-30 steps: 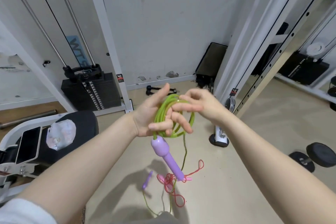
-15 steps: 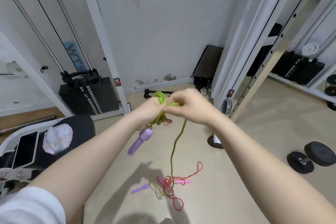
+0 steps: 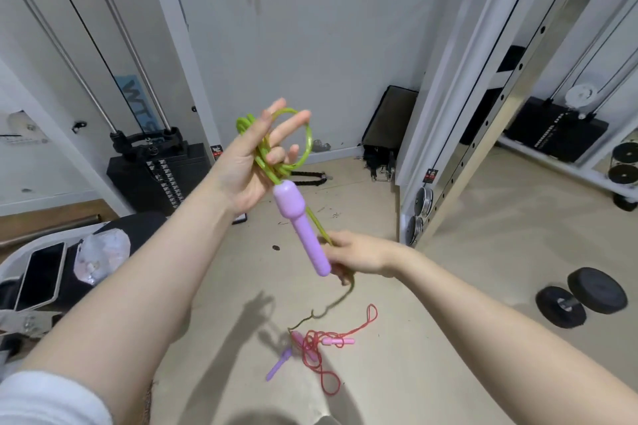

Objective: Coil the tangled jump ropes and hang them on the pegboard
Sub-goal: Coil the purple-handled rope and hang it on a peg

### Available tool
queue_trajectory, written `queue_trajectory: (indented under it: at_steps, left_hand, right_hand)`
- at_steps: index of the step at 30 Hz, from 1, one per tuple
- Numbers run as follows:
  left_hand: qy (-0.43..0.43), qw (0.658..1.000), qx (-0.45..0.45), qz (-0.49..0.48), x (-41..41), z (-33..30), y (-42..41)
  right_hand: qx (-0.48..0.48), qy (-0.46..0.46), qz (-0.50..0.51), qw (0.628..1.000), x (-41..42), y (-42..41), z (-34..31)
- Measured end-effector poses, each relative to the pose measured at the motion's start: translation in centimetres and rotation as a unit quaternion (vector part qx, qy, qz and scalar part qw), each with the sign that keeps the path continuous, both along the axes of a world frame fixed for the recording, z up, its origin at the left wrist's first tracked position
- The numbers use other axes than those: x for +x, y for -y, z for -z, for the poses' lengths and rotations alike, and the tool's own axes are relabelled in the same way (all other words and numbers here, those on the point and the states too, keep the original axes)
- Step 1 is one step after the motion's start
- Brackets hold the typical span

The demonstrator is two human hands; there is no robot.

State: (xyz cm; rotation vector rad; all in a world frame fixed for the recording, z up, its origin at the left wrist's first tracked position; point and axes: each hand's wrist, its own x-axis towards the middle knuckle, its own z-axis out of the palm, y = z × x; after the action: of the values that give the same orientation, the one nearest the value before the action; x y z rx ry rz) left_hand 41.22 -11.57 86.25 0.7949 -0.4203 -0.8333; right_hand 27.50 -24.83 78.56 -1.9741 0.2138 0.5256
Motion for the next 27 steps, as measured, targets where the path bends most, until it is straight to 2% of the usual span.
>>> queue_trajectory:
  at_steps: [2, 4, 6, 8, 10, 12, 14, 17, 19, 21, 23, 27]
  left_hand:
    - [0.006, 0.985, 0.129, -0.117, 0.6, 1.4, 0.0]
    - [0.043, 0.946, 0.277, -0.163, 0.5, 3.5, 0.1]
    - [0.102, 0.913, 0.365, -0.151, -0.6, 5.6, 0.3]
    - [0.179, 0.896, 0.393, -0.103, -2.8, 6.5, 0.8]
    - [0.217, 0.896, 0.385, -0.036, -5.2, 5.8, 1.5]
    - [0.147, 0.931, 0.33, 0.052, -6.6, 4.8, 1.5]
    - [0.078, 0.951, 0.269, 0.134, -7.1, 3.7, 1.0]
    - [0.089, 0.953, 0.218, 0.193, -7.4, 3.1, 0.2]
    - [0.121, 0.952, 0.21, 0.189, -7.4, 3.3, -0.1]
    - [0.14, 0.951, 0.229, 0.155, -7.2, 3.8, -0.5]
    - [0.143, 0.95, 0.251, 0.12, -7.0, 4.3, -1.1]
    - [0.147, 0.949, 0.268, 0.081, -6.4, 5.1, -2.8]
  right_hand:
    - [-0.065, -0.008, -0.044, 0.997, -0.7, 0.1, -0.7]
    - [-0.121, 0.046, -0.07, 0.989, -0.8, 0.2, -2.6]
    - [-0.185, 0.139, -0.095, 0.968, -0.7, 0.2, -4.8]
    - [-0.213, 0.216, -0.067, 0.951, -0.5, 0.4, -6.2]
    - [-0.191, 0.272, 0.031, 0.943, -0.2, 1.3, -6.2]
    - [-0.142, 0.303, 0.132, 0.933, 0.0, 2.4, -5.9]
    - [-0.139, 0.31, 0.183, 0.922, 0.0, 3.2, -5.4]
    - [-0.047, 0.289, 0.195, 0.936, -0.4, 3.1, -4.7]
    - [0.028, 0.267, 0.177, 0.947, -0.6, 2.6, -4.2]
    - [0.05, 0.254, 0.155, 0.953, -0.8, 2.0, -4.0]
    - [0.03, 0.257, 0.145, 0.955, -0.6, 1.2, -4.0]
    - [-0.141, 0.277, 0.088, 0.946, 0.3, -0.6, -3.7]
